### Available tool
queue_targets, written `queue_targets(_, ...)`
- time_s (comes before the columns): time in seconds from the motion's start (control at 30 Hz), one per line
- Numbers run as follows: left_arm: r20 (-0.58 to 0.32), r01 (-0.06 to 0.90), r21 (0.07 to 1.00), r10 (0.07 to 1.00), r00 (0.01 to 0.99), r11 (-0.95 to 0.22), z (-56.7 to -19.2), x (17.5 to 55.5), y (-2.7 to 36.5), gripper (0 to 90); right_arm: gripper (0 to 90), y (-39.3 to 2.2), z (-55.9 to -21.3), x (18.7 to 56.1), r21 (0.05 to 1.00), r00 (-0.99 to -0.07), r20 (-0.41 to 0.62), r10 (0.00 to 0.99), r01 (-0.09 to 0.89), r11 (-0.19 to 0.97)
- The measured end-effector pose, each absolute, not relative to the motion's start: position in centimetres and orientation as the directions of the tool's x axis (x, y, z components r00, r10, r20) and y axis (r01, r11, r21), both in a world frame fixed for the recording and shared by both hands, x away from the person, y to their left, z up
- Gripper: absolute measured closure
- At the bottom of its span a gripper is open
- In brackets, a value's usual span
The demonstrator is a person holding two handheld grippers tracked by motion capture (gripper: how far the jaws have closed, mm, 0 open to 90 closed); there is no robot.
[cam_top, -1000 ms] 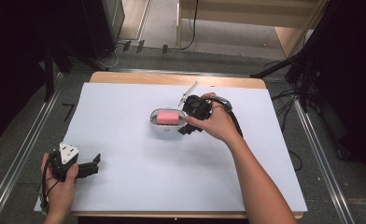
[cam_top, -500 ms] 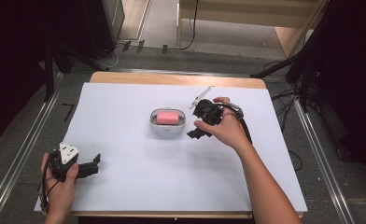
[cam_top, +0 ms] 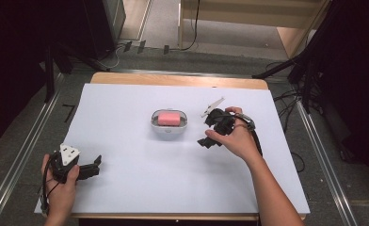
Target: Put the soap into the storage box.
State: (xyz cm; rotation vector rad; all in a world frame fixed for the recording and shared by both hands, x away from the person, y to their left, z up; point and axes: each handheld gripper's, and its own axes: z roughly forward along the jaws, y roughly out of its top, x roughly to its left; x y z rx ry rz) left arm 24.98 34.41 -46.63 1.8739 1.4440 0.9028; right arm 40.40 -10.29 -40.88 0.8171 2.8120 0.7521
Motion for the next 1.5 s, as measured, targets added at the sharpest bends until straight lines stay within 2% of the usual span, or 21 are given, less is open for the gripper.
queue_targets(0.5, 0.159, 0.565, 0.792, 0.972, 0.175, -0.231, -46.6, 25.0, 34.3, 0.0, 0.0, -13.2, -42.3, 38.6, 0.524, -0.804, 0.005, 0.595, 0.509, 0.683)
queue_targets(1.5, 0.164, 0.567, 0.789, 0.971, 0.176, -0.236, -46.7, 25.0, 34.3, 0.0, 0.0, -19.2, -44.7, 35.4, 0.62, -0.727, 0.031, 0.686, 0.552, 0.557)
